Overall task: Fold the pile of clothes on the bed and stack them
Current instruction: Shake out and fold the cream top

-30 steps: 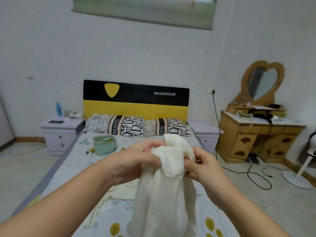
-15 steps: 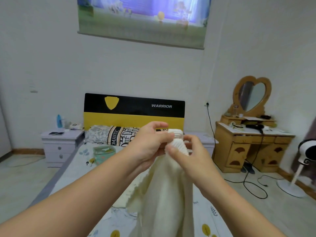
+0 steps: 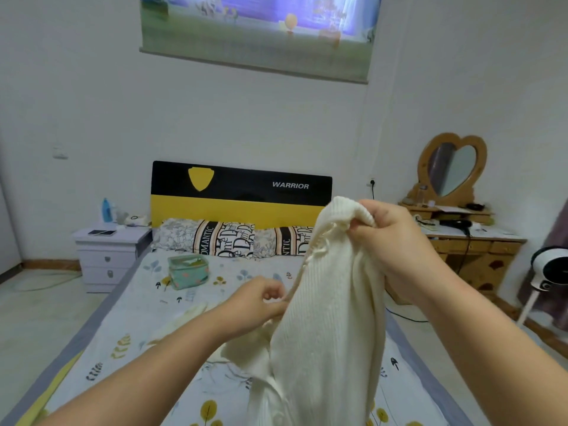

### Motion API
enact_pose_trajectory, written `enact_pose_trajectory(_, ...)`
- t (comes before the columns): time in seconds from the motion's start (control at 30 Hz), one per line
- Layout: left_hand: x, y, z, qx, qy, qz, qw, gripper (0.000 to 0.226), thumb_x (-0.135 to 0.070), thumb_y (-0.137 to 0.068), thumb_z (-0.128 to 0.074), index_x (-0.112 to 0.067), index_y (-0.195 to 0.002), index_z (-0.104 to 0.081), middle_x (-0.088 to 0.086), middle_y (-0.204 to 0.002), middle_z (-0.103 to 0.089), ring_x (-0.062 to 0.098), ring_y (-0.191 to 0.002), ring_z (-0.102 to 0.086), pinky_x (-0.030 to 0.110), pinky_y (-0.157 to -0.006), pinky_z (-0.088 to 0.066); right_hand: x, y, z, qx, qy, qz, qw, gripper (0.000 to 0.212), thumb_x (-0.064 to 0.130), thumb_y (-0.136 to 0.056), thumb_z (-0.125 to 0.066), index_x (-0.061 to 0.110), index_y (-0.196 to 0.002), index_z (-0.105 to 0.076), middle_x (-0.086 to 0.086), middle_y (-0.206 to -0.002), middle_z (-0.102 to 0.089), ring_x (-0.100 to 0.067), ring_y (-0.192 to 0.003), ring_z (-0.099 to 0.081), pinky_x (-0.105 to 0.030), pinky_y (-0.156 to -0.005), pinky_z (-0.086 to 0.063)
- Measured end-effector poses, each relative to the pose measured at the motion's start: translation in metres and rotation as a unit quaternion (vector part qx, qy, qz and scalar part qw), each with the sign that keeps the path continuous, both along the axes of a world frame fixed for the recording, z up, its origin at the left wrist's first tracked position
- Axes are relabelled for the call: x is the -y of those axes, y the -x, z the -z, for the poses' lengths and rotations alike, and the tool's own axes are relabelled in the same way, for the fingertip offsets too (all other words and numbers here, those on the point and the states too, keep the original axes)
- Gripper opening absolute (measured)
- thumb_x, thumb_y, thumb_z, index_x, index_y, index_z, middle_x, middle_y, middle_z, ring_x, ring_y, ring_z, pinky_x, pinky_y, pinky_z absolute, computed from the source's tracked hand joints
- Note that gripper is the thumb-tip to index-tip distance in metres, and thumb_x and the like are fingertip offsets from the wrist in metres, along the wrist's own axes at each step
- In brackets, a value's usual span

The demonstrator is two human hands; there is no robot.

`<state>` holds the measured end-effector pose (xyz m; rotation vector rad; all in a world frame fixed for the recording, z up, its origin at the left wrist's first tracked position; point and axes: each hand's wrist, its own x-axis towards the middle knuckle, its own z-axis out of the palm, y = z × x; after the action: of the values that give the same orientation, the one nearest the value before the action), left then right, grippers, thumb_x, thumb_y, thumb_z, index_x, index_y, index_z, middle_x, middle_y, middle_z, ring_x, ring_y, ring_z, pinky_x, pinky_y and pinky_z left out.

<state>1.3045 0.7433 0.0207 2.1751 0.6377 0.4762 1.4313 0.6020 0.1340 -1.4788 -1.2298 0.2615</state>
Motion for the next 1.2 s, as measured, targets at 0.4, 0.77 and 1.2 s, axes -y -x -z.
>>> enact_pose_trajectory(0.4,-0.031,0.015,-0.063,0.085,0.014,-0.226,0.97,0.026,-0.021,-0.091,-0.04,-0.013,-0.067,-0.047,0.008,-0.064,-0.04,0.019,-0.058,-0.036,0.027,-0.051,-0.024,0.022,-0.069,0.066,0.058,0.177,0.214,0.959,0.015,0.007,-0.087,-0.058,0.017,-0.079,-0.066,-0.007,-0.075,-0.063,-0.02,-0.07,-0.055,-0.03,-0.061,-0.041)
enact_pose_trajectory(0.77,-0.007,0.015,-0.088,0.076,0.098,-0.226,0.966,0.026,-0.027,-0.088,-0.043,-0.013,-0.066,-0.045,0.005,-0.062,-0.04,0.02,-0.054,-0.039,0.023,-0.051,-0.028,0.013,-0.046,0.085,0.243,0.315,0.258,0.881,0.057,0.078,-0.066,-0.048,0.025,-0.087,-0.046,0.008,-0.086,-0.056,-0.019,-0.085,-0.058,-0.029,-0.06,-0.038)
enact_pose_trajectory(1.2,-0.033,0.036,-0.066,0.06,0.069,-0.247,0.965,0.026,-0.037,-0.089,-0.056,-0.012,-0.085,-0.057,0.013,-0.076,-0.049,0.023,-0.063,-0.046,0.031,-0.058,-0.036,0.022,-0.061,0.092,0.255,0.341,0.213,0.879,0.01,0.019,-0.081,-0.05,0.021,-0.073,-0.056,-0.001,-0.076,-0.058,-0.019,-0.071,-0.056,-0.03,-0.058,-0.045)
